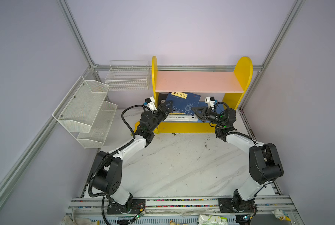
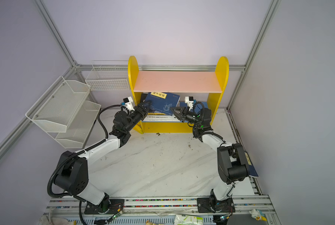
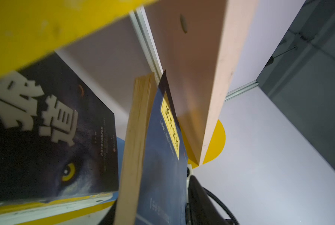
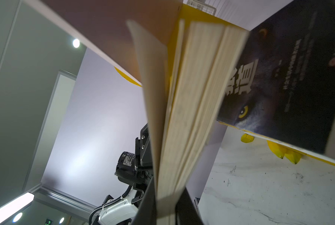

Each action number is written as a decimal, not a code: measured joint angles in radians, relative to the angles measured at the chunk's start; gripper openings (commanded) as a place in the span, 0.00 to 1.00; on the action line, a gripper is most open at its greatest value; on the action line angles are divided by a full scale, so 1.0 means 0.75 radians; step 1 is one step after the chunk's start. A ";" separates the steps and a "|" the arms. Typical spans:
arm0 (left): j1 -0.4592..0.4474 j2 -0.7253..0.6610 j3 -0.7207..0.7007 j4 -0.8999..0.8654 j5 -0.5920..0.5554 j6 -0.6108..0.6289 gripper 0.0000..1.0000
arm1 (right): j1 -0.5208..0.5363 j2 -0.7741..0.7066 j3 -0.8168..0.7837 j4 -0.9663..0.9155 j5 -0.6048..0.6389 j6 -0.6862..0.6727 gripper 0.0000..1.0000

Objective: Stacking books/files
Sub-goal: Place the book at the bookshelf.

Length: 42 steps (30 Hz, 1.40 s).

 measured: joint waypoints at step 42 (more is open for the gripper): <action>-0.020 0.101 -0.003 0.176 -0.378 -0.112 0.15 | 0.135 0.148 0.104 -0.058 0.462 -0.124 0.09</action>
